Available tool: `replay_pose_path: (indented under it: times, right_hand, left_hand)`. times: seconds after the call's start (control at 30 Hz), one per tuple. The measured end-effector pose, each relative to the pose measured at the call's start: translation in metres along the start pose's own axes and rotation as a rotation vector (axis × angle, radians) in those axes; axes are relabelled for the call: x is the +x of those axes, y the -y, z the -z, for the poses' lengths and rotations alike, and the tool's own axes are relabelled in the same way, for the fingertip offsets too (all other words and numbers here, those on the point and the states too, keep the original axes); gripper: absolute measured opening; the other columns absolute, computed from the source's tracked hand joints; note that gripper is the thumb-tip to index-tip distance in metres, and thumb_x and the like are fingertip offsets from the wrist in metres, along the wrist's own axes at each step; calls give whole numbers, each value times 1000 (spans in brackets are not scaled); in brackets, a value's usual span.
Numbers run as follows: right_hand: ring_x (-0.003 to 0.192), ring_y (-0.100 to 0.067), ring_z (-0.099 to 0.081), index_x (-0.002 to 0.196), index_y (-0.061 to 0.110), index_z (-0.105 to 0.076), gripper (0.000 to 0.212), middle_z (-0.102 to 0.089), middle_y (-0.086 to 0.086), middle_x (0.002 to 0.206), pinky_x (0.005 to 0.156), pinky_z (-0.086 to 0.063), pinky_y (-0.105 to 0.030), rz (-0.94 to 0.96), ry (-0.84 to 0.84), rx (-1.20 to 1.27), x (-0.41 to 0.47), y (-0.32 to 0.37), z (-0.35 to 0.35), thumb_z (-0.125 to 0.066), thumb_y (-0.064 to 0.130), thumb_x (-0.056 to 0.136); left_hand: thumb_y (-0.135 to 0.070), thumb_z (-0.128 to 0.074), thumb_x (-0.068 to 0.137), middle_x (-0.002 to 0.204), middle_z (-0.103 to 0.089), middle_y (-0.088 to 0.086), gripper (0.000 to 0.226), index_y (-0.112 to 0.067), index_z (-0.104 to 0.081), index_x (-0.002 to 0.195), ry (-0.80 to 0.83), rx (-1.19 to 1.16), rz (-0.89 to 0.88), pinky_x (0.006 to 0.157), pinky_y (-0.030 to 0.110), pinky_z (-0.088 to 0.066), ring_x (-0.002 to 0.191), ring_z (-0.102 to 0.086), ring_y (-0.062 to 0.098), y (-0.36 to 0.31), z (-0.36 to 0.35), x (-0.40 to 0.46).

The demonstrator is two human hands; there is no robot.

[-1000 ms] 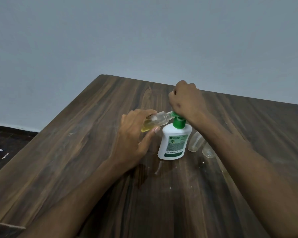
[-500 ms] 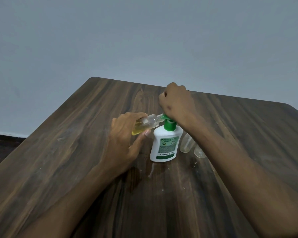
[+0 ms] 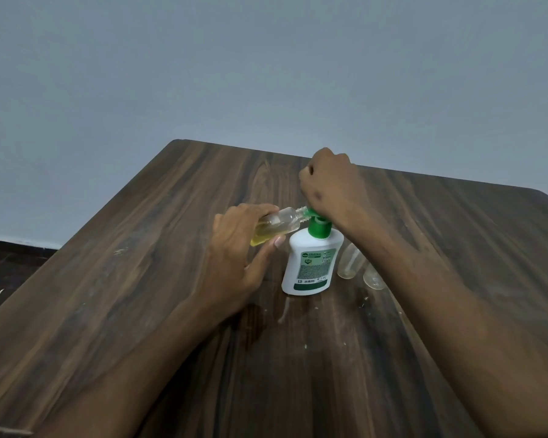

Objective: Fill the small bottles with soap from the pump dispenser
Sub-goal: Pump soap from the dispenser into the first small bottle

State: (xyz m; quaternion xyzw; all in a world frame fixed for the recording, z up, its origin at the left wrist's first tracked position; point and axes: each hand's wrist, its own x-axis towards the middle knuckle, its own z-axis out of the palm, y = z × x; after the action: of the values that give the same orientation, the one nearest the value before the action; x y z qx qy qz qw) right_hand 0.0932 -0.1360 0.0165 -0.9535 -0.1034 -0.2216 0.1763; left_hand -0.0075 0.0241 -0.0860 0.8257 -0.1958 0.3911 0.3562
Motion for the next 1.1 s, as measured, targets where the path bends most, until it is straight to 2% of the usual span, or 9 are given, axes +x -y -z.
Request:
replay_pose_path:
  times: [0.43,0.8,1.1]
  right_hand:
    - [50,-22,-33,64,16,-29,34,-38,-2,59,49,-19,-32,18,-37,-16,-2,1,3,-44,17,95]
    - [52,-23,-34,63,17,-30,31,-38,-1,58,49,-21,-30,-25,18,4,-1,-3,-1,-45,17,90]
    - [53,-24,-36,63,16,-32,32,-40,-3,60,48,-21,-31,18,3,-28,4,-3,-1,-45,19,93]
  left_hand:
    - [-23,-69,97,115,-68,-2,31,-14,-64,126,-9,-5,-14,86,42,-44,102,-62,18,-1,-1,-1]
    - [-23,-67,98,115,-67,-4,30,-15,-65,126,-3,-8,-18,85,43,-43,102,-61,16,-2,1,0]
    - [-21,-70,96,115,-68,-4,30,-12,-66,125,-23,-4,-27,84,42,-43,102,-62,17,-1,-1,1]
